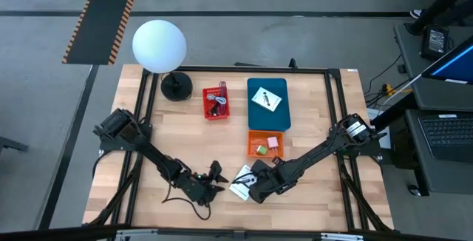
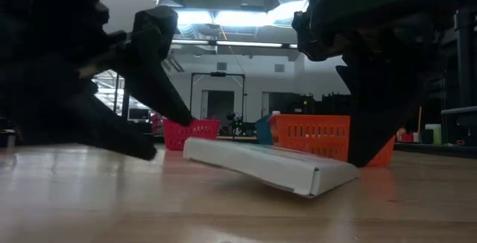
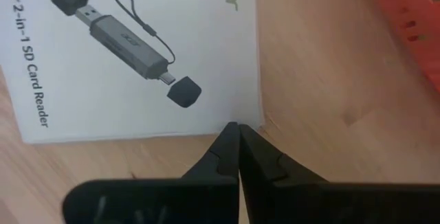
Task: Pick and place items into bin
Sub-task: Put the white card reader box into the blue bin
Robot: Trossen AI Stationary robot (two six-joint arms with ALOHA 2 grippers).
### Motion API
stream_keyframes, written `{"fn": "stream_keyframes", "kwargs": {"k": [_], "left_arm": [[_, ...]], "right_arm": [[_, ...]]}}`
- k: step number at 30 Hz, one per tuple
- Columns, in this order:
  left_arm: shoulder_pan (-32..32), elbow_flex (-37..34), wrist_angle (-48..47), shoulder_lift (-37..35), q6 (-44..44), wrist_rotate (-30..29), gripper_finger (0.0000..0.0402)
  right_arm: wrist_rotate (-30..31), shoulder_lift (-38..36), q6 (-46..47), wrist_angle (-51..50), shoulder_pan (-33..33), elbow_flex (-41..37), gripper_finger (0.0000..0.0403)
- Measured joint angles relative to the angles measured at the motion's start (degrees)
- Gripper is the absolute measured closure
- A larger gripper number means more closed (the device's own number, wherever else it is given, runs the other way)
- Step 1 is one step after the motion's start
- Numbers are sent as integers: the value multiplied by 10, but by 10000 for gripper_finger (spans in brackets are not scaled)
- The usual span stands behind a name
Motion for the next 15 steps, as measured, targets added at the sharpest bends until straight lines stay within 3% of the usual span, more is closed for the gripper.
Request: {"fn": "stream_keyframes", "kwargs": {"k": [15], "left_arm": [[2, 46, 2, 50, 40, -42, 224]], "right_arm": [[-1, 0, 0, 4, 0, 0, 403]]}}
